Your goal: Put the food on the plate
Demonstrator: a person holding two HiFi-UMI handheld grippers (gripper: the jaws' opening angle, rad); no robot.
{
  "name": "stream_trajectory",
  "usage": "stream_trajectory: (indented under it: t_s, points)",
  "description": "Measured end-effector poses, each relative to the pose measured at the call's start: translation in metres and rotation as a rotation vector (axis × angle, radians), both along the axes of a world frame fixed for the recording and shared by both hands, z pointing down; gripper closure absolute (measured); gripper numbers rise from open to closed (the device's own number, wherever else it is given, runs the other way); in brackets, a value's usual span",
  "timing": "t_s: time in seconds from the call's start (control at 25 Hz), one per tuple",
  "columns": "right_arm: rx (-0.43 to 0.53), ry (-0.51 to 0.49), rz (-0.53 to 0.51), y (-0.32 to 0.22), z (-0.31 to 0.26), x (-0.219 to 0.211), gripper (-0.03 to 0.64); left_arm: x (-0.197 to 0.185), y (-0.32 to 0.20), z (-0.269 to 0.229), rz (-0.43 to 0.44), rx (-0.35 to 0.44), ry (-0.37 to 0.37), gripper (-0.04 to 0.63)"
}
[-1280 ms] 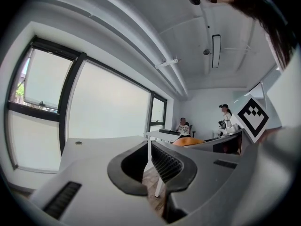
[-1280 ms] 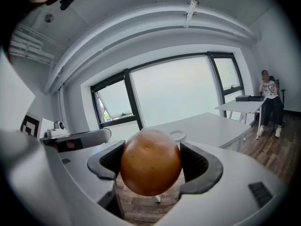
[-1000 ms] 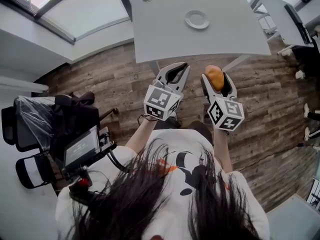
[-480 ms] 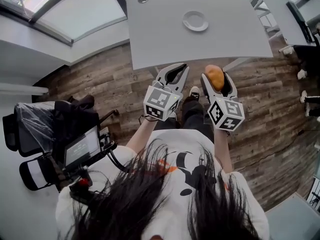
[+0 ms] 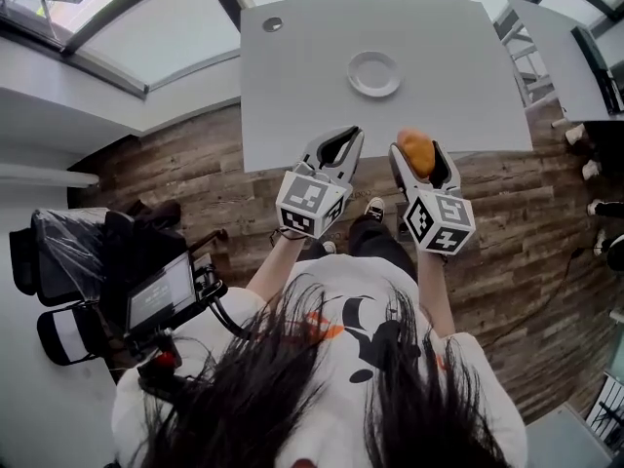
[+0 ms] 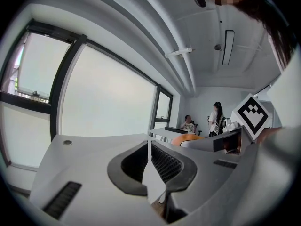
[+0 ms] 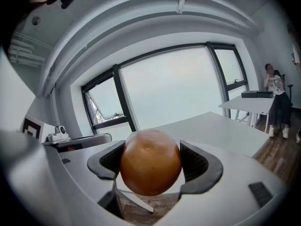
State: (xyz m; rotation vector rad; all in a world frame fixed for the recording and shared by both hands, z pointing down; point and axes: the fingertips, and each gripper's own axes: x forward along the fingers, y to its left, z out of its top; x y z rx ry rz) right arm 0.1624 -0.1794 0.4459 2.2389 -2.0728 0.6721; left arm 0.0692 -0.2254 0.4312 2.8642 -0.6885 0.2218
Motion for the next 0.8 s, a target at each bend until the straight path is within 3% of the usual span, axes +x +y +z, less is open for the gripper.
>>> stream_trajectory:
  t_s: [0.4, 0.8]
  points:
    - [-0.003, -0.022, -0.081, -0.061, 0.005, 0.07, 0.245, 0.072, -0.051, 0.004, -0.065, -0.008, -0.023, 0.589]
    - [-0.023, -0.056, -0.137, -0.093, 0.018, 0.102, 0.245, 0.102, -0.08, 0.011, -0.117, -0.024, -0.049, 0.589]
